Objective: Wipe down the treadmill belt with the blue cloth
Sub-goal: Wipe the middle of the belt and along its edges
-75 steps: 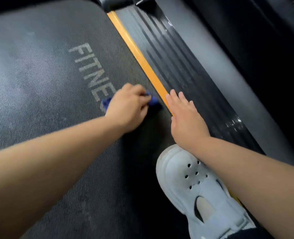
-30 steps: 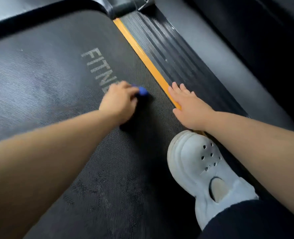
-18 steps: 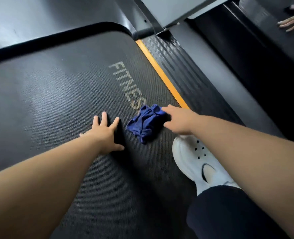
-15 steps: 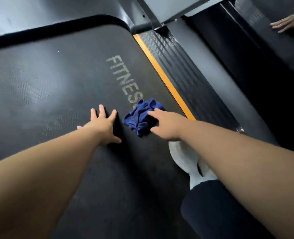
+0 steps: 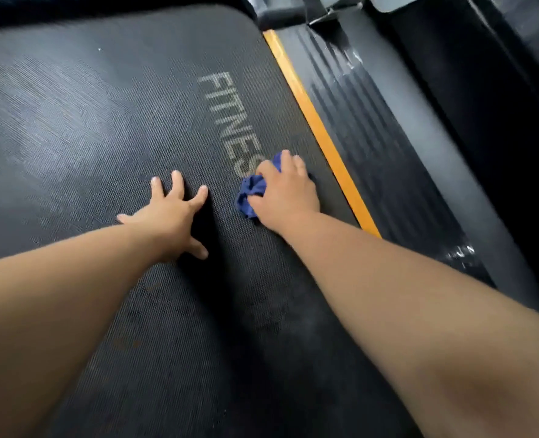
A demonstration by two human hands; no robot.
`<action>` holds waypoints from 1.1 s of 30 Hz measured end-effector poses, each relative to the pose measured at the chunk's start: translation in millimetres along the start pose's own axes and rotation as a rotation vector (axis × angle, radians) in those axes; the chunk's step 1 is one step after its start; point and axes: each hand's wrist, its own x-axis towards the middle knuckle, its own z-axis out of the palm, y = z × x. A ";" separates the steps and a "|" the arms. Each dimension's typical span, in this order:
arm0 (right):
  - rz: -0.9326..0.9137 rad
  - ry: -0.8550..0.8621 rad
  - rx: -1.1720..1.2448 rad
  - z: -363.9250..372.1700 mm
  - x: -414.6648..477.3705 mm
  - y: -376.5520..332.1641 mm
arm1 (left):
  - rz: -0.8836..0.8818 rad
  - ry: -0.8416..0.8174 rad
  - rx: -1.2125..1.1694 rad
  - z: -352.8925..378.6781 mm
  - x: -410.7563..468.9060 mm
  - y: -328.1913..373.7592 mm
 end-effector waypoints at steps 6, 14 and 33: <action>-0.162 0.037 -0.047 9.6 -95.1 69.0 | 0.004 0.015 0.009 1.2 -5.0 0.1; -0.203 0.067 0.097 20.4 -60.7 60.0 | -0.084 -0.066 -0.103 33.1 -40.5 34.2; -0.112 0.263 -0.063 -31.6 46.0 66.7 | -0.122 -0.043 -0.075 33.8 -38.2 42.4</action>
